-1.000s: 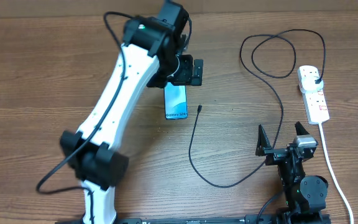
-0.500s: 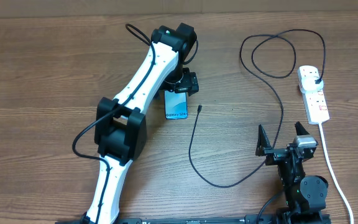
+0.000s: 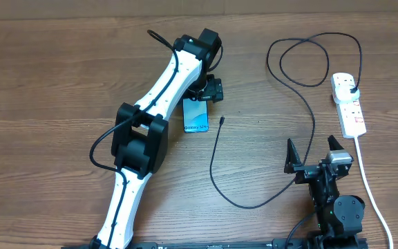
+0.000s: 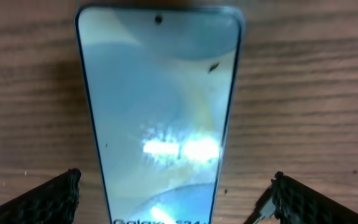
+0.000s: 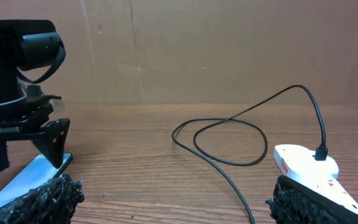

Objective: Plug charger to phone and switch on socket
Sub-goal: 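Close the left gripper on the phone's long edges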

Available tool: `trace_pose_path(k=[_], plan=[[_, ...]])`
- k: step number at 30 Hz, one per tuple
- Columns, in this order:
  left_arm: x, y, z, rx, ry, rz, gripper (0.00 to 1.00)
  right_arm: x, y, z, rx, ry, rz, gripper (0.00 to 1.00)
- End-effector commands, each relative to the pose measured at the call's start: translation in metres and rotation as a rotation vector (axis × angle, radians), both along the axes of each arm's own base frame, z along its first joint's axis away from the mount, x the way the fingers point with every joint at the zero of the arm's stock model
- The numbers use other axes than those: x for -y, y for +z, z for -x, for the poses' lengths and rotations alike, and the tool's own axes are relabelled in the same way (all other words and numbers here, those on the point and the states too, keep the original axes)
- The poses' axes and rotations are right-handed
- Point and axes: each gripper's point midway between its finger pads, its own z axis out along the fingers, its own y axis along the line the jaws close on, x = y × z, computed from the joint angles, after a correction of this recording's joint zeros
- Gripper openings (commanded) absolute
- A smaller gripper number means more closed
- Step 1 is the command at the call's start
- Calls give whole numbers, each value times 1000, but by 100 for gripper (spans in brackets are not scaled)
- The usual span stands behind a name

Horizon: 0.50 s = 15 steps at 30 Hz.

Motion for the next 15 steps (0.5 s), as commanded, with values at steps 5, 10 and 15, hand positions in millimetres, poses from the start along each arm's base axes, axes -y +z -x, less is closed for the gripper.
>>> trace_pose_path(k=[5, 10, 15], plan=[[-12, -10, -12, 52, -20, -72, 100, 2, -2, 0, 5, -8, -3, 100], [-13, -11, -10, 46, -22, -76, 100, 2, -2, 0, 5, -8, -3, 100], [-13, -15, -7, 31, -27, -72, 100, 2, -2, 0, 5, -8, -3, 100]])
